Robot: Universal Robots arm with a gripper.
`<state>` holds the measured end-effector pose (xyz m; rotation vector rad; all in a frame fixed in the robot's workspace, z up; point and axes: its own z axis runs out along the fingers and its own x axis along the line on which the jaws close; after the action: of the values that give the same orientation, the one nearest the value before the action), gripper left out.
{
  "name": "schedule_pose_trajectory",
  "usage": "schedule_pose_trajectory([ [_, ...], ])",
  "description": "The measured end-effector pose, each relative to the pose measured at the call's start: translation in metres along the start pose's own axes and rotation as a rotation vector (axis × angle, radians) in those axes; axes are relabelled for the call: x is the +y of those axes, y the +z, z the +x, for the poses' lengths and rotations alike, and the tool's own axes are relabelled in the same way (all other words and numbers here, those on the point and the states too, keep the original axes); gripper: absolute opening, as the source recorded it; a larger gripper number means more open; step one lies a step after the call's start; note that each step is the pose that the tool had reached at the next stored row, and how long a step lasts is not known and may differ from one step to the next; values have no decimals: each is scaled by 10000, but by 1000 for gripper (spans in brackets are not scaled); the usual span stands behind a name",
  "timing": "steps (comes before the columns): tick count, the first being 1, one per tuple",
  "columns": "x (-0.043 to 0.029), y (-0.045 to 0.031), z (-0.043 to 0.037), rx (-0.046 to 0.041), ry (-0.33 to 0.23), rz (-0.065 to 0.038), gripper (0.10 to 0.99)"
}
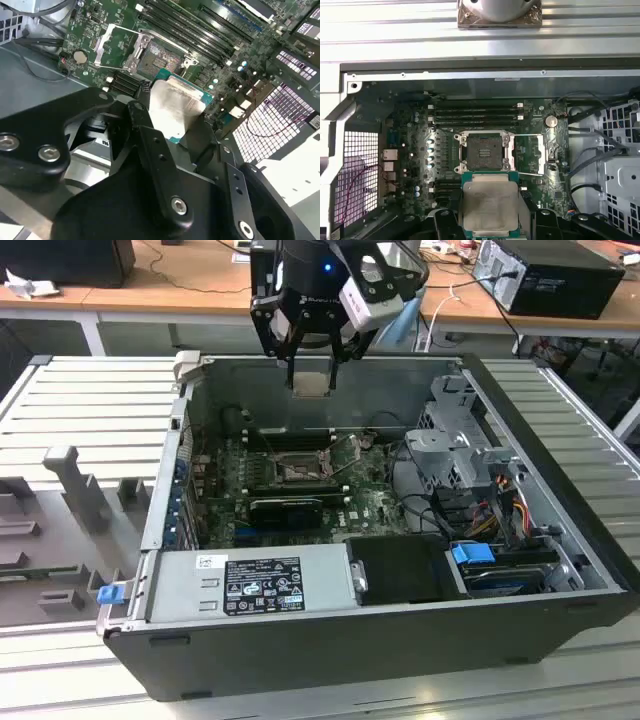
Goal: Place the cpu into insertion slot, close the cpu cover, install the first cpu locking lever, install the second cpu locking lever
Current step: 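Place the cpu into insertion slot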
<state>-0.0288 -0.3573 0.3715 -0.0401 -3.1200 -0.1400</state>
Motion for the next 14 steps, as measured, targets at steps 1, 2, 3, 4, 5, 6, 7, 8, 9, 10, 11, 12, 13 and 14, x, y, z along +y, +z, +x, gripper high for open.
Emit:
schedule_pose_trajectory([
  [1, 0, 0, -1, -12, 131, 0, 529],
  [2, 0, 1, 0, -45, 501, -6, 529],
  [3, 0, 1, 0, -69, 771, -11, 529],
  [4, 0, 3, 0, -85, 955, -14, 529],
  [5, -1, 6, -1, -93, 1042, -17, 529],
  [6, -1, 12, -1, -96, 1073, -19, 529],
  [7, -2, 18, -1, -97, 1074, -19, 529],
  [8, -3, 26, -1, -96, 1075, -18, 529],
  [9, -3, 32, -1, -96, 1075, -17, 529],
  [10, -3, 37, -1, -96, 1075, -17, 529],
  [11, -4, 40, -1, -92, 1088, -15, 529],
  [12, -4, 41, -1, -94, 1128, -15, 529],
  [13, -4, 42, -1, -100, 1192, -13, 529],
  [14, -4, 44, -1, -112, 1306, -12, 529],
])
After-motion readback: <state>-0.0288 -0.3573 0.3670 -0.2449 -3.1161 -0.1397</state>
